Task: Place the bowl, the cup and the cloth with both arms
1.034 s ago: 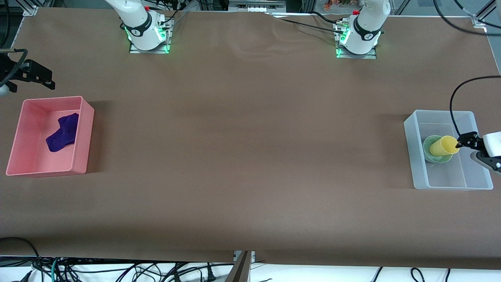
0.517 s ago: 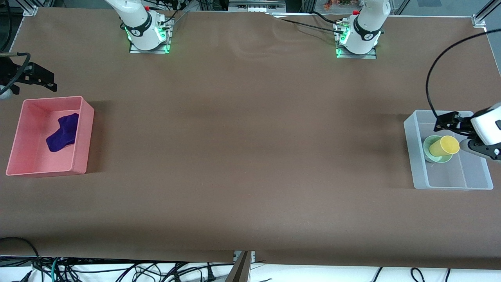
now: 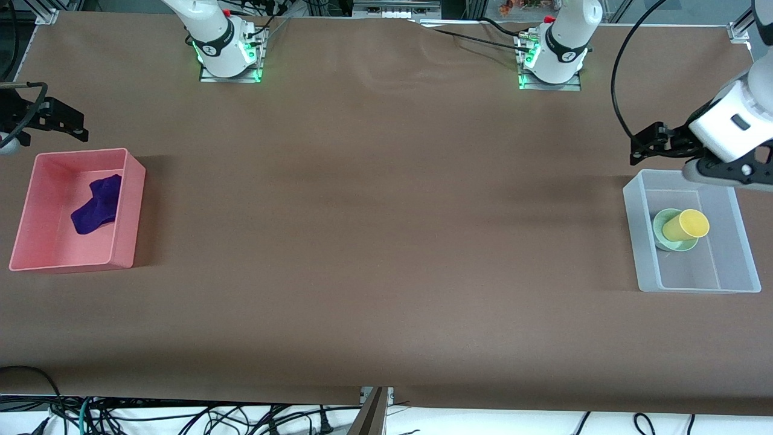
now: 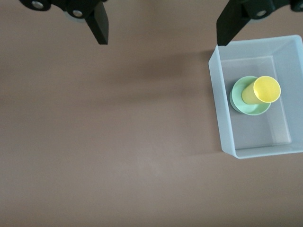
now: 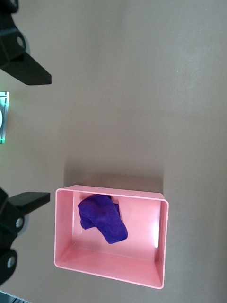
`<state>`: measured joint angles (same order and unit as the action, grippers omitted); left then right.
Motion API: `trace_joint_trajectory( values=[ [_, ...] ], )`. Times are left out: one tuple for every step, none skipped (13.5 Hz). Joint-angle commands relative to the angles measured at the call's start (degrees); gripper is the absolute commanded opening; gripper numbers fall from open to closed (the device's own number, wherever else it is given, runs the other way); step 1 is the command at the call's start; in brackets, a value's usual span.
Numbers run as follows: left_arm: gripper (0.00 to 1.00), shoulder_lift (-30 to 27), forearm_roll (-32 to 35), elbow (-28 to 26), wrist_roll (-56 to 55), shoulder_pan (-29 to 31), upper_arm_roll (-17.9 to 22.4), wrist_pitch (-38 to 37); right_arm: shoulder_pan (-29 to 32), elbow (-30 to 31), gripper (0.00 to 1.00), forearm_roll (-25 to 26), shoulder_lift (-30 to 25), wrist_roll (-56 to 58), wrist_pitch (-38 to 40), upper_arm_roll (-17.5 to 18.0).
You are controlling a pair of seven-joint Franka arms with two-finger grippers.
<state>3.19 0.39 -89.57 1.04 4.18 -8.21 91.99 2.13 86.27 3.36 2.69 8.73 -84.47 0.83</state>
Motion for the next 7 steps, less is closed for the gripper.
trace_joint_trajectory(
  values=[
    [1.00, -6.5, -1.5, -13.0, -1.2, -1.7, 1.9, 9.9, 0.5, -0.4, 1.00, 0.4, 0.0, -0.1, 0.2, 0.5],
    [1.00, -6.4, -1.6, -13.7, -1.5, -2.1, 1.9, 9.9, 0.6, -0.4, 1.00, 0.3, 0.0, -0.1, 0.2, 0.4],
    [1.00, -6.0, -1.5, -13.5, -1.1, -2.1, 1.8, 9.7, 0.7, -0.4, 1.00, 0.3, 0.0, -0.2, 0.3, 0.4],
    [1.00, -5.1, -1.5, -13.1, -1.2, -1.8, 1.8, 9.7, 0.7, -0.4, 1.00, 0.4, 0.0, -0.2, 0.4, 0.4],
    [1.00, -4.7, -1.5, -12.6, -1.4, -1.8, 1.8, 9.6, 0.6, -0.4, 1.00, 0.4, 0.0, -0.4, 0.4, 0.5],
    [1.00, -4.7, -1.5, -12.4, -1.4, -1.8, 1.8, 9.2, 0.6, -0.4, 1.00, 0.4, 0.0, -0.3, 0.4, 0.5],
    [1.00, -4.7, -1.5, -12.4, -1.5, -1.8, 1.8, 8.4, 0.6, -0.4, 1.00, 0.3, 0.0, -0.1, 0.4, 0.5]
  ],
)
